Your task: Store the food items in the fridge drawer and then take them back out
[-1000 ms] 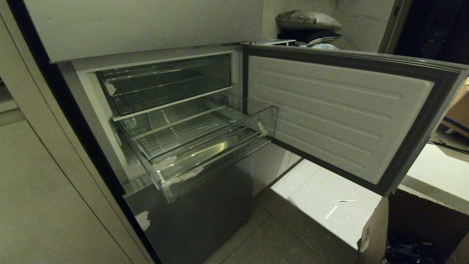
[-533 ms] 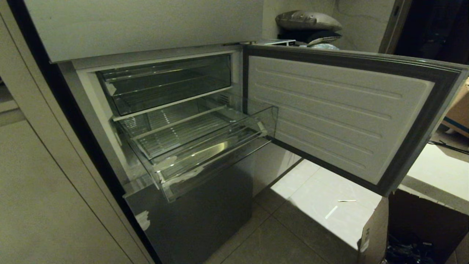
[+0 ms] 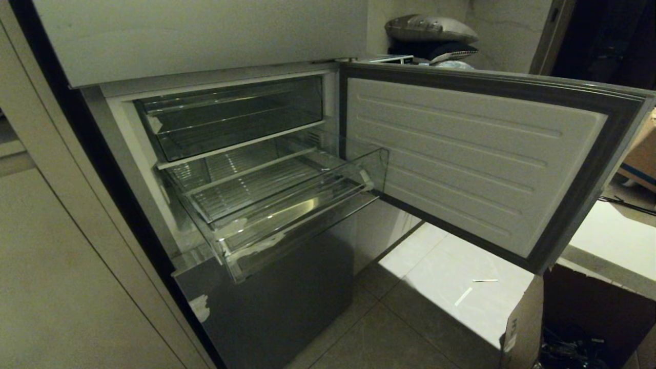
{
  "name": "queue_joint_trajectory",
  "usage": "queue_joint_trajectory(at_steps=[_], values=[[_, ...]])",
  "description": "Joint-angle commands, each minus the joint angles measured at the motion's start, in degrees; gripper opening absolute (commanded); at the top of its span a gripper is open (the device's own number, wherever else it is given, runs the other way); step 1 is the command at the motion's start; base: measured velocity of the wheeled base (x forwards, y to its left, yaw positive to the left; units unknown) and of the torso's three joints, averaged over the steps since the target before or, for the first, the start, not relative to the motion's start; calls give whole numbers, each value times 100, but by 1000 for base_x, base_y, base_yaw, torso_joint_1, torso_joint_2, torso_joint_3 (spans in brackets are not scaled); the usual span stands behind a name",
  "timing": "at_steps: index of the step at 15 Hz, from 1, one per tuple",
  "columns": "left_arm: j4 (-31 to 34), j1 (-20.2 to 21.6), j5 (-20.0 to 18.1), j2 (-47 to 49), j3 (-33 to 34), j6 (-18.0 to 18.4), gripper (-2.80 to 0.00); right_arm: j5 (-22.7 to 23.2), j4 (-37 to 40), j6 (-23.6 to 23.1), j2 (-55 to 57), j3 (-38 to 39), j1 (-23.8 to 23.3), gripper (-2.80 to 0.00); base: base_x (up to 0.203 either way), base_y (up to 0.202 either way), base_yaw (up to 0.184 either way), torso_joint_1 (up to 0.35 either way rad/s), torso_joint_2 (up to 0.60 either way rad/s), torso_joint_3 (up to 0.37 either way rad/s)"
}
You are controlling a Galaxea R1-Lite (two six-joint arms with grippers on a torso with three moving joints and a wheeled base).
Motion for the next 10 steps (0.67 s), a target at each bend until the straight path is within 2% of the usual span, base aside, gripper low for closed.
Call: queue_joint_trajectory(at_steps=[1, 10], values=[[4, 7, 2, -1, -1, 0, -280, 13, -30, -5, 80, -40, 2, 0, 0, 0, 0, 0, 0, 0], [4, 7, 2, -1, -1, 0, -280, 22, -12, -13, 133, -18, 33, 0, 0, 0, 0, 0, 0, 0]])
